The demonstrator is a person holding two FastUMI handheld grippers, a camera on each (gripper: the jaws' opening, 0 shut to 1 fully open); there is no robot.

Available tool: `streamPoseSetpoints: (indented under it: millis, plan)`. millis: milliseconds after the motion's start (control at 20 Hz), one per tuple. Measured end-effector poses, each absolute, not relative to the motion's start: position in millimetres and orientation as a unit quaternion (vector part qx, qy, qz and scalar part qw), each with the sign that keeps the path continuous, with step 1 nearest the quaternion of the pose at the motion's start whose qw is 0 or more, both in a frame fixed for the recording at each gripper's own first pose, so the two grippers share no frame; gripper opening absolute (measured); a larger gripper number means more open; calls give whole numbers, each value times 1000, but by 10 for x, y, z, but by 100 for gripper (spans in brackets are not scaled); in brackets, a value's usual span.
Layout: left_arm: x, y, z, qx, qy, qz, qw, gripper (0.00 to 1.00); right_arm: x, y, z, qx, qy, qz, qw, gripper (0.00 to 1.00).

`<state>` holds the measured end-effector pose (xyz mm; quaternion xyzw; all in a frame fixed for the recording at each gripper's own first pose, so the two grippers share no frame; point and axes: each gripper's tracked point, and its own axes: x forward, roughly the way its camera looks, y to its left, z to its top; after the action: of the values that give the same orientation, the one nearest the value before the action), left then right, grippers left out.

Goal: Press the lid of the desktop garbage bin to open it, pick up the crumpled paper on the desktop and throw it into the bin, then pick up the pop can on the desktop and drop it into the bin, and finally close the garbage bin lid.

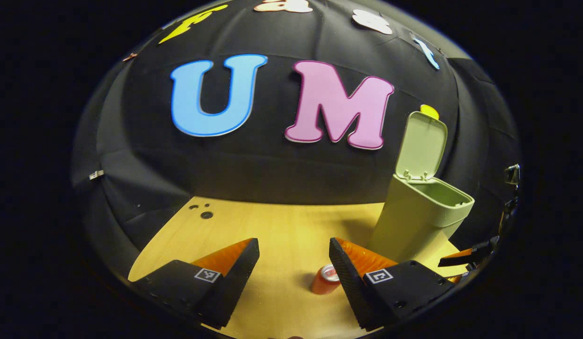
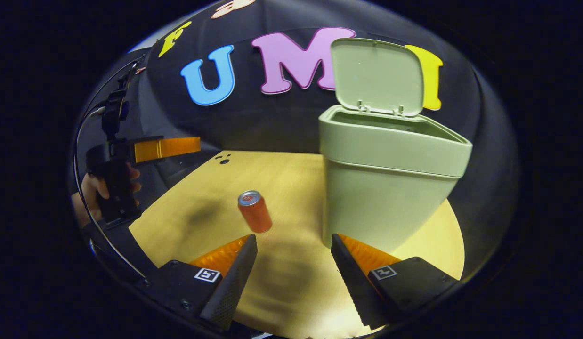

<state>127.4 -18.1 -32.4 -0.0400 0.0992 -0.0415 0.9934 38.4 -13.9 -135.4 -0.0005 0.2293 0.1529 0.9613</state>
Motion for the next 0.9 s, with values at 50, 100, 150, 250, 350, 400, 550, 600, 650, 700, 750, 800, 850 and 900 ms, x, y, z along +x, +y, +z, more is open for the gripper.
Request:
streamPoseSetpoints:
  millis: [50, 100, 150, 250, 350, 400, 550, 600, 650, 700, 750, 800, 850, 900]
  plan:
    - [1178, -55, -403, -37, 106, -29, 993, 96, 393, -39, -1385, -2, 233, 161, 959, 99]
    - [1088, 56, -459, -33, 111, -17, 993, 96, 417, 60, -1399, -4, 233, 169, 958, 100]
    - [1006, 180, -520, -28, 116, -5, 993, 96, 452, 156, -1417, -9, 232, 176, 957, 100]
    - [831, 401, -637, -29, 128, 19, 991, 96, 543, 347, -1466, -17, 236, 191, 953, 99]
    - [671, 583, -720, -40, 132, 40, 990, 96, 635, 519, -1517, -24, 240, 202, 949, 99]
    - [575, 673, -756, -46, 134, 52, 989, 96, 677, 612, -1550, -25, 244, 208, 947, 99]
    - [324, 902, -884, -63, 143, 89, 984, 96, 844, 805, -1648, -33, 256, 222, 940, 100]
    - [232, 964, -952, -71, 147, 101, 981, 96, 894, 849, -1692, -38, 261, 225, 938, 99]
    - [161, 1015, -1002, -77, 152, 110, 979, 96, 949, 889, -1735, -43, 265, 228, 936, 100]
    - [61, 1083, -1060, -83, 157, 122, 977, 96, 1009, 923, -1784, -49, 269, 228, 934, 99]
    - [-5, 1128, -1099, -87, 161, 131, 974, 96, 1069, 947, -1826, -52, 273, 228, 933, 99]
    - [-74, 1165, -1153, -91, 166, 141, 972, 96, 1127, 957, -1863, -57, 277, 224, 933, 99]
    - [-138, 1208, -1200, -94, 171, 152, 969, 96, 1192, 963, -1890, -59, 276, 221, 933, 99]
    - [-208, 1261, -1248, -96, 176, 163, 966, 96, 1236, 989, -1931, -60, 276, 221, 933, 99]
